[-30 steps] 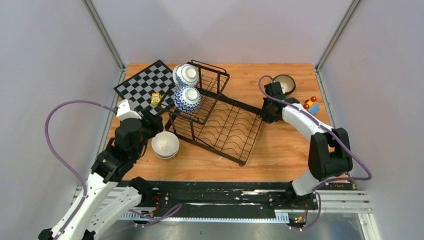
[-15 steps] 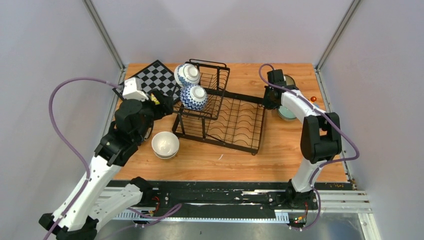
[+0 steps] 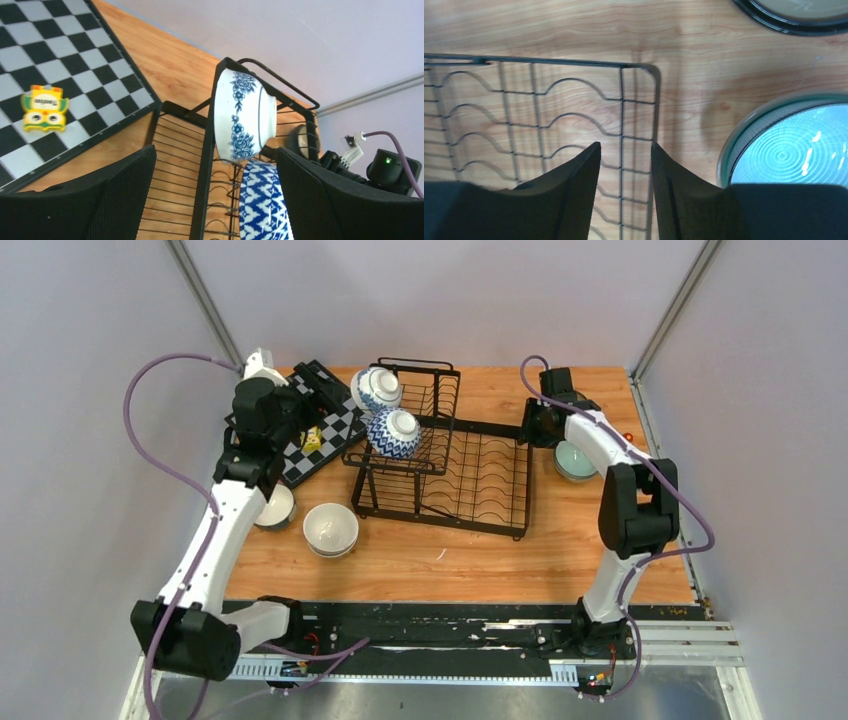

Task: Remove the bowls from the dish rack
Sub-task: Adjust the dish rack at the center of the board, then pick up the bowl from the dish rack.

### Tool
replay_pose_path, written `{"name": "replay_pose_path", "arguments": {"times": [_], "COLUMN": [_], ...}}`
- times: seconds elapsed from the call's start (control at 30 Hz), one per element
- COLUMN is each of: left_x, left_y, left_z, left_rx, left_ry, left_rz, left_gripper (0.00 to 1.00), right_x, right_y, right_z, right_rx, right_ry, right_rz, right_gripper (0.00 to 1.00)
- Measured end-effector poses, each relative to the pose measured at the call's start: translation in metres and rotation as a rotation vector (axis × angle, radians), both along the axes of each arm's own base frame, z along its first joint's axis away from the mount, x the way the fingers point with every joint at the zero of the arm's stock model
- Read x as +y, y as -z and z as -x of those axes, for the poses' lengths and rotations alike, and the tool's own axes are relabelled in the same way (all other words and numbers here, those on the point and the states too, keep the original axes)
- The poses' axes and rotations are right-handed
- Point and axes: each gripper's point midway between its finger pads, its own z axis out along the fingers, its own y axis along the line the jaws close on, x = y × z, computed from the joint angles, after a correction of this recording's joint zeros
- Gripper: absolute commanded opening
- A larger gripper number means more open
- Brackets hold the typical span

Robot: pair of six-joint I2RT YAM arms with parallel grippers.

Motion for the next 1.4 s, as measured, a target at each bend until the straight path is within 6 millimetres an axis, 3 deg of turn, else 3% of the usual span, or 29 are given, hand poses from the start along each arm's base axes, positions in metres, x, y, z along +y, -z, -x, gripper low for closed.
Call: {"name": "replay_pose_path", "arguments": {"times": [0.1,0.23,0.37,0.47,0.63,0.8,0.93,1.07,1.2,1.4], "left_x": [-0.002,-0.011,-0.018,-0.018,-0.014,-0.022,-0.03,-0.034,-0.037,-0.043], "left_y": [0.003,-0.001,0.005,0.015,0.029,0.031,0.032,0.037,0.029,0.024], "left_z": [-0.016,-0.034,-0.055,-0.067,-0.079,-0.077,-0.078,-0.076,-0.072,-0.066], "left_rx": [-0.003,-0.037,-0.047,-0.034,-0.017,-0.03,-0.044,-0.032,-0.058,-0.077], "left_ry": [0.043,0.129,0.219,0.27,0.318,0.387,0.445,0.476,0.506,0.551], "left_rz": [0.076,0.172,0.259,0.311,0.374,0.425,0.492,0.531,0.549,0.599], "left_gripper": [0.91,0.91,0.89,0.87,0.84,0.81,0.8,0.78,0.75,0.72], "right_x": [0.006,0.014,0.016,0.021,0.045,0.069,0.075,0.073,0.071,0.07], "right_y": [-0.02,-0.063,-0.101,-0.116,-0.118,-0.108,-0.103,-0.118,-0.132,-0.133], "right_z": [0.006,0.023,0.051,0.078,0.13,0.162,0.177,0.184,0.189,0.19], "right_rx": [-0.037,-0.129,-0.214,-0.262,-0.317,-0.299,-0.288,-0.339,-0.388,-0.393], "right_ry": [-0.012,-0.037,-0.046,-0.064,-0.151,-0.229,-0.258,-0.27,-0.278,-0.277], "right_rz": [-0.043,-0.096,-0.148,-0.203,-0.315,-0.404,-0.434,-0.442,-0.45,-0.45], "right_gripper": [0.56,0.59,0.59,0.59,0.58,0.58,0.58,0.58,0.58,0.58]}}
